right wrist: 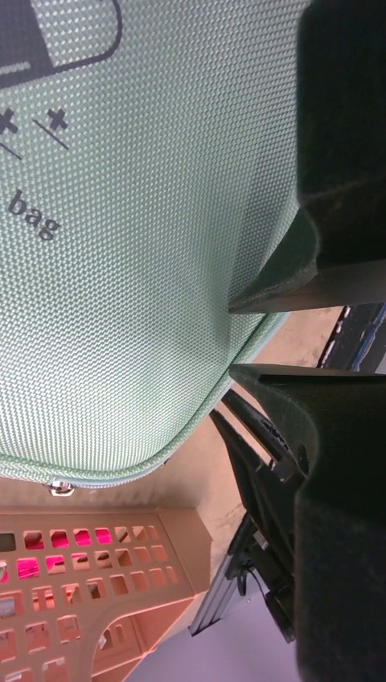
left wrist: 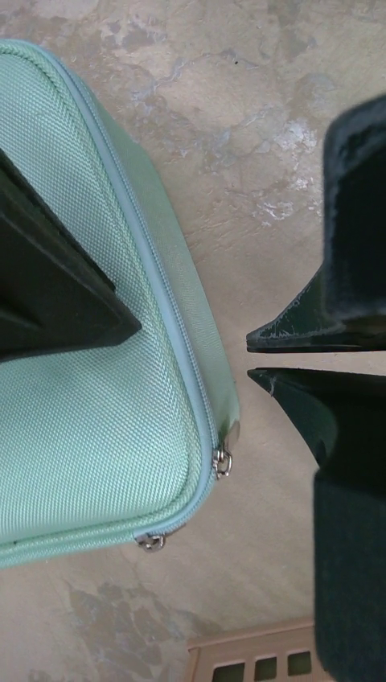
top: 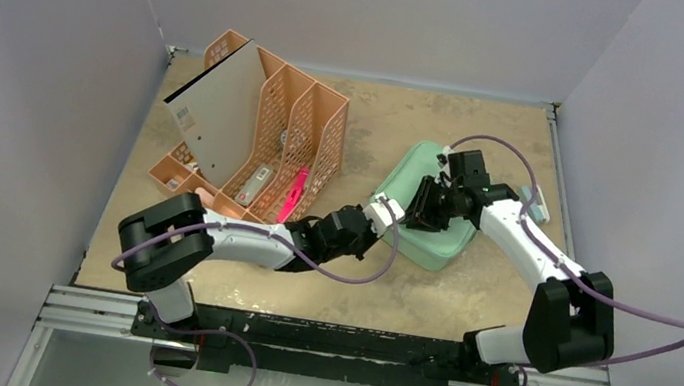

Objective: Organize the medicine kit
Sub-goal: Zip the medicine box at the center of the board.

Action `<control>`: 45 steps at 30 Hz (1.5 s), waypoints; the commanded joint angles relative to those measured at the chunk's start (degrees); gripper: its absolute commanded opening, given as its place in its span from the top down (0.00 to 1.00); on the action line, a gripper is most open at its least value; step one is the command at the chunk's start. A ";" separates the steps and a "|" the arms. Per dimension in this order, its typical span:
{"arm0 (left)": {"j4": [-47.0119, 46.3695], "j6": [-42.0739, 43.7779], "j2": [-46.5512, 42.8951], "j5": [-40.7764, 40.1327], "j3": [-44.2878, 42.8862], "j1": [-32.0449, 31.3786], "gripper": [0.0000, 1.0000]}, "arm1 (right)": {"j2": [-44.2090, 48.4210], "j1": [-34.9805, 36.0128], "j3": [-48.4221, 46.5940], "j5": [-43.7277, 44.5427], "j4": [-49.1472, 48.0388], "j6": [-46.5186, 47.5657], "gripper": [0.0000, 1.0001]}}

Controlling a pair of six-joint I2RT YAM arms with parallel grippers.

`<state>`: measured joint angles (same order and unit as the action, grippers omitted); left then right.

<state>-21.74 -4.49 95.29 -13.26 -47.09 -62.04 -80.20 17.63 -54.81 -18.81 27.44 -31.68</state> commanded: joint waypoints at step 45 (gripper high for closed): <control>-1.40 -1.84 1.06 13.85 -3.80 4.30 0.44 | 6.45 -14.38 -1.02 8.44 12.93 6.31 0.66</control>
<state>-20.45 -4.10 94.15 3.44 -48.64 -55.92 -74.24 3.42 -56.01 -8.62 41.71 -25.80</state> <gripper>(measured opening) 0.554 0.336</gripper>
